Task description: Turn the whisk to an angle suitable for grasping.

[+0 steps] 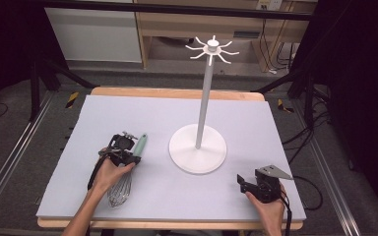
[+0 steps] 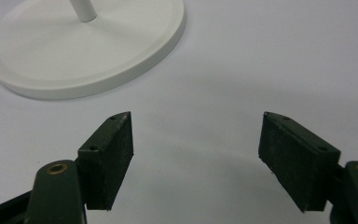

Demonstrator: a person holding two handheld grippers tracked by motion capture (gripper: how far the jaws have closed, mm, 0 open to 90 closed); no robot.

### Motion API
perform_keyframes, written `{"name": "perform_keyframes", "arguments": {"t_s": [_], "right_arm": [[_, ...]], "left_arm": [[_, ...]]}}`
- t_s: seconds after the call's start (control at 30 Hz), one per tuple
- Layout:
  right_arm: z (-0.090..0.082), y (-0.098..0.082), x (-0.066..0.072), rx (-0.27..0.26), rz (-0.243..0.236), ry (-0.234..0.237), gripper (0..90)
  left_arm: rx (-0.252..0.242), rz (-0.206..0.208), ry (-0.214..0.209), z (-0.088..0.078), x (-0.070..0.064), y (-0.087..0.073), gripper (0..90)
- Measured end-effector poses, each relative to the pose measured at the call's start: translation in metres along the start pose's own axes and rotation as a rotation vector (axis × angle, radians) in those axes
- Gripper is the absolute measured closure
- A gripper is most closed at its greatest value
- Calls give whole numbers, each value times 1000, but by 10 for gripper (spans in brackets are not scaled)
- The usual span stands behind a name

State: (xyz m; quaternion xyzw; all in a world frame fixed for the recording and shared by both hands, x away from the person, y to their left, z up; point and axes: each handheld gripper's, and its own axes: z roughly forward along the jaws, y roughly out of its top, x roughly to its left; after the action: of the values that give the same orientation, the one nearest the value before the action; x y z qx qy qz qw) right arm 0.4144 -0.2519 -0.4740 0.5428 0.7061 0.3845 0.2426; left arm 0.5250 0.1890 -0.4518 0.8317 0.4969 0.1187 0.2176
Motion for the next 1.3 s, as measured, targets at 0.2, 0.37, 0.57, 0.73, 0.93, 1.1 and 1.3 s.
{"name": "perform_keyframes", "arguments": {"t_s": [0.2, 0.37, 0.57, 0.73, 0.93, 1.1, 1.3], "right_arm": [[0, 0, 0, 0, -1, 2, 272], [0, 0, -1, -3, -3, 4, 278], [-1, 0, 0, 0, 3, 7, 279], [-1, 0, -1, 1, 1, 11, 279], [-1, 0, -1, -1, 1, 16, 279], [-1, 0, -1, 1, 2, 17, 280], [-1, 0, -2, 3, 1, 16, 279]], "left_arm": [[23, -2, -3, -2, 2, 0, 656], [42, 39, -10, -6, -1, -3, 670], [47, 76, -13, -10, -5, -5, 682], [63, 92, -15, -7, -7, -4, 675], [40, 108, -19, -14, -7, 4, 581], [79, 122, -6, -10, -7, 11, 589], [123, 111, -25, 1, -5, 9, 647]]}}
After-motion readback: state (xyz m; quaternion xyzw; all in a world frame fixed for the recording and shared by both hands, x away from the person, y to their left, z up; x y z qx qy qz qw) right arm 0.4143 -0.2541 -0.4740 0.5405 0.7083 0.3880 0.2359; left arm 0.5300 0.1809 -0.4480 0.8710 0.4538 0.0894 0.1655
